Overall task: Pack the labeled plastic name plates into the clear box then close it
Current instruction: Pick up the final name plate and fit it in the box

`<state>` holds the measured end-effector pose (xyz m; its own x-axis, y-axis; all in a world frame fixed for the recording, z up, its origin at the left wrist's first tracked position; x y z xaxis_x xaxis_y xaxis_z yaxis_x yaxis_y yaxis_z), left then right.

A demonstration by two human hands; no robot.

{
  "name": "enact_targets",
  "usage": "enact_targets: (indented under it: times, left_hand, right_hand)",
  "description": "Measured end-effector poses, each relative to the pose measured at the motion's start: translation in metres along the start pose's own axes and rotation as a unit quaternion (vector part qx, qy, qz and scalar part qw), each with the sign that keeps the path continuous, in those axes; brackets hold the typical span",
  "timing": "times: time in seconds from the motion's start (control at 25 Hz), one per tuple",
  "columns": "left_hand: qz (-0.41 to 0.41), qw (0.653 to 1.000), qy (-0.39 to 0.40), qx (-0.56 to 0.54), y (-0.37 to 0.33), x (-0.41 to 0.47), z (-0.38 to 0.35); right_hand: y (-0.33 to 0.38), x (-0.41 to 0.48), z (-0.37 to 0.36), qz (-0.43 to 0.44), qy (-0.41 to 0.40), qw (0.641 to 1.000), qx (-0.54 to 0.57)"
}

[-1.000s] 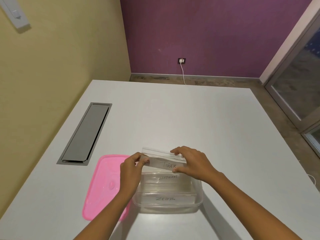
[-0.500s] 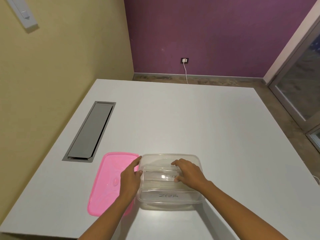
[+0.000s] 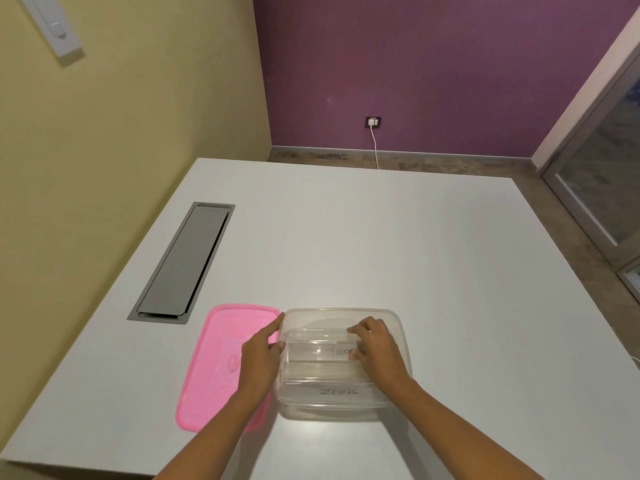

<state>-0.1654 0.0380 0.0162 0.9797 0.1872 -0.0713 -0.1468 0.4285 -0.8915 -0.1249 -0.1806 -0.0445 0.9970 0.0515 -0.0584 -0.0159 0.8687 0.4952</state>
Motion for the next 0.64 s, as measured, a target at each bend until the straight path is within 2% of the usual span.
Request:
enact_targets:
  times: [0.16,0.44,0.64]
  left_hand:
    - [0.005,1.0,-0.005,-0.005,0.0,-0.0004,-0.0005]
    - [0.009,1.0,-0.002,0.003,0.001,-0.0016,-0.002]
    - [-0.022,1.0,0.019,-0.008,0.0,-0.0009,0.0027]
  right_hand:
    - [0.0032,-0.0014,-0.0016,-0.009,-0.034,0.999,0.008]
    - [0.004,-0.0052,-0.0013,0.042,-0.025,0.998,-0.032]
    - [0.0014,-0.0065,0.0067,0.03,-0.003,0.999,0.027]
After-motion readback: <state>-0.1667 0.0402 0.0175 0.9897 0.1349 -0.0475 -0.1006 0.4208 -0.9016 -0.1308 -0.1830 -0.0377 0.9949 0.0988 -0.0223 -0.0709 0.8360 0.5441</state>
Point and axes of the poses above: each hand's wrist, its own x-axis towards the middle knuckle, its own z-axis out of the back of the hand, y = z × x, the point moved 1 cm from there along x, towards the middle knuckle, and after that the axes turned 13 degrees about -z, right-handed, at the moved point
